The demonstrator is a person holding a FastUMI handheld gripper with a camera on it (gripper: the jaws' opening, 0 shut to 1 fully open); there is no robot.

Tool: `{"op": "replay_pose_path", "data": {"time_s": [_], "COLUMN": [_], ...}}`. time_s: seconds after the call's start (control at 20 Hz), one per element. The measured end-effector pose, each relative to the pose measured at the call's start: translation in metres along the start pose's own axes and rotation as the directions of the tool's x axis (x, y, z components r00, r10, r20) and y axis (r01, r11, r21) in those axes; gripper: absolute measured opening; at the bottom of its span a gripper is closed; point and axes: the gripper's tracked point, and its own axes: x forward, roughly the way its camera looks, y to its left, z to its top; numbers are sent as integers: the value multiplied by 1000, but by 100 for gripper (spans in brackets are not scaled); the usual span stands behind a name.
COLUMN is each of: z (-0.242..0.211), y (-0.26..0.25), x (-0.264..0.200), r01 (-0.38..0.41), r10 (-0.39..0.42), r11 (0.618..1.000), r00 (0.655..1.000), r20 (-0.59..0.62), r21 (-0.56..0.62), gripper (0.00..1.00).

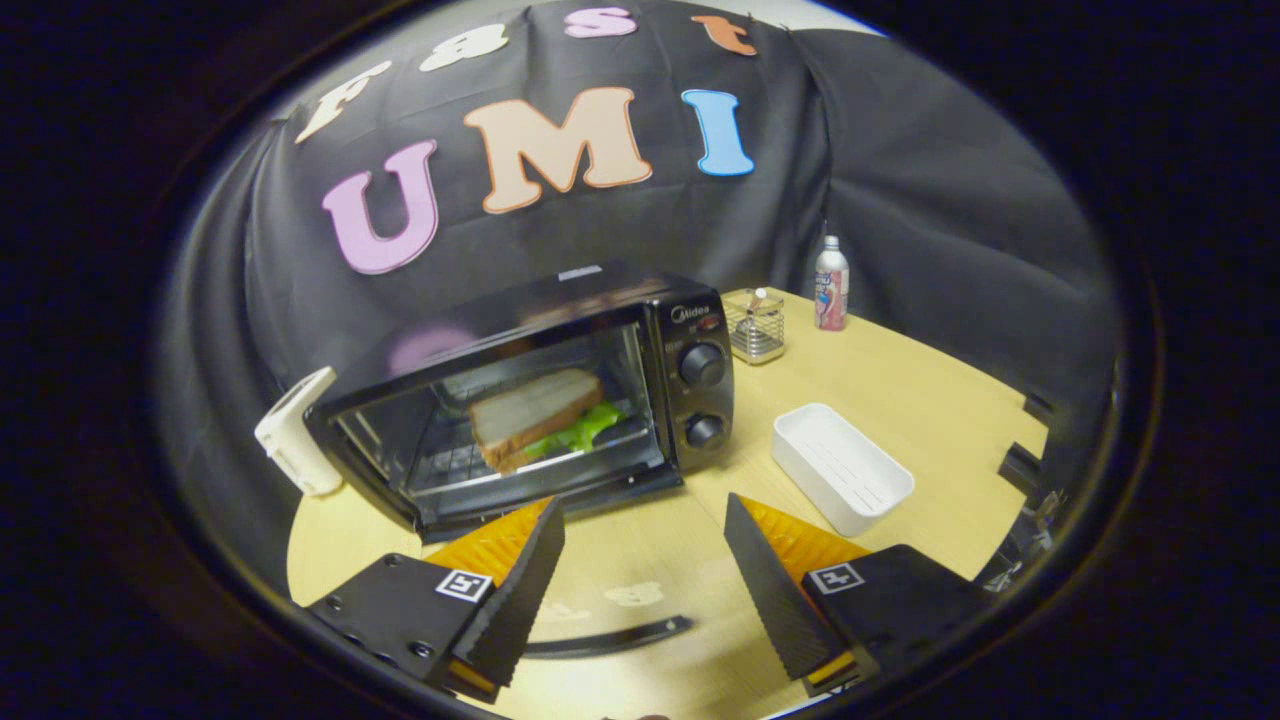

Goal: Open the toaster oven, put the food inside, and close the toaster oven door.

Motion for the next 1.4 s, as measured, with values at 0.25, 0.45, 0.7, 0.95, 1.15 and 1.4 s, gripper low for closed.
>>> {"op": "replay_pose_path", "data": {"time_s": [0.25,0.45,0.7,0.95,1.15,1.4], "z": [-47,-83,-107,-127,-127,-107], "y": [-12,-22,-11,-3,6,9], "x": [-31,-43,-37,-25,-23,-31], "r01": [22,50,24,-13,-41,-48], "r10": [-31,-78,-75,-65,-44,-17], "r11": [994,985,977,963,953,953], "r00": [996,983,970,958,962,977], "r20": [-86,-165,-233,-278,-269,-212], "r21": [-107,-166,-212,-271,-299,-301], "gripper": [99,99,99,99,99,99]}}
